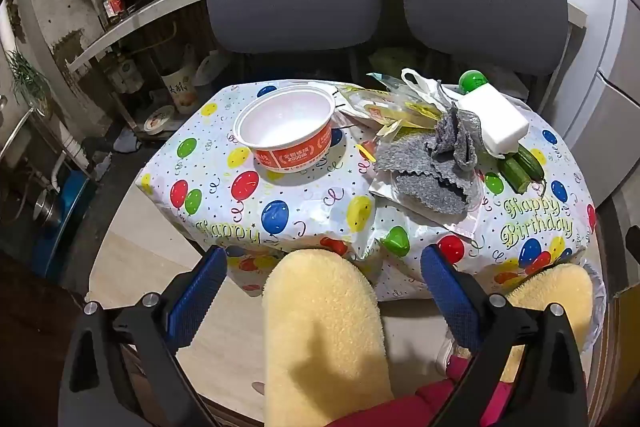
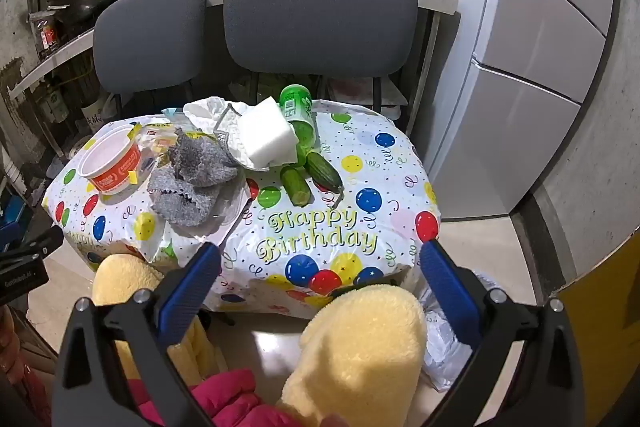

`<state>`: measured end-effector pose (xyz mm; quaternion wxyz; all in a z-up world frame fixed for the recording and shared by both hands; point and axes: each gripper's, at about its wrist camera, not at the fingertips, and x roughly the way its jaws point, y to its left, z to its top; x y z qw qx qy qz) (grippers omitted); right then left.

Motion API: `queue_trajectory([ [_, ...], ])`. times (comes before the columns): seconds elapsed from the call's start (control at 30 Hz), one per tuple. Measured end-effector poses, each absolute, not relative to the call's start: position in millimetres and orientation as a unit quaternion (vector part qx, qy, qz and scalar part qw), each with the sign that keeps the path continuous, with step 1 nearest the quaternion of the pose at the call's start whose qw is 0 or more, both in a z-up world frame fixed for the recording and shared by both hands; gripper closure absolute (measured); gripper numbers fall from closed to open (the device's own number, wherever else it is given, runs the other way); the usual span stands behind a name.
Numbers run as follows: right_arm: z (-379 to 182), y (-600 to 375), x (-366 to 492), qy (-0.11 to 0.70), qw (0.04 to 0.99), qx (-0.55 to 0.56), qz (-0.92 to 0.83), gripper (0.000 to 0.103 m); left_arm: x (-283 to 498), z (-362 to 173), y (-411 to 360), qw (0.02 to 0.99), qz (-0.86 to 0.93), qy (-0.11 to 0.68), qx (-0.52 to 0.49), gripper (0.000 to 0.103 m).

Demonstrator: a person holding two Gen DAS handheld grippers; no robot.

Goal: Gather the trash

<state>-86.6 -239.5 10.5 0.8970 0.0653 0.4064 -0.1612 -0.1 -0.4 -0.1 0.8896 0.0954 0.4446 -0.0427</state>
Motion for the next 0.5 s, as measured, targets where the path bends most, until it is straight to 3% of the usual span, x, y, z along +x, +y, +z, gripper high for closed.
queue_trajectory([
  [0.5,7.8,-238.8,-86.4,0.408,0.896,0.067,-0.160,0.006,-0.4,0.3,0.0,0.890,-0.043,0.444,0.093,0.007],
])
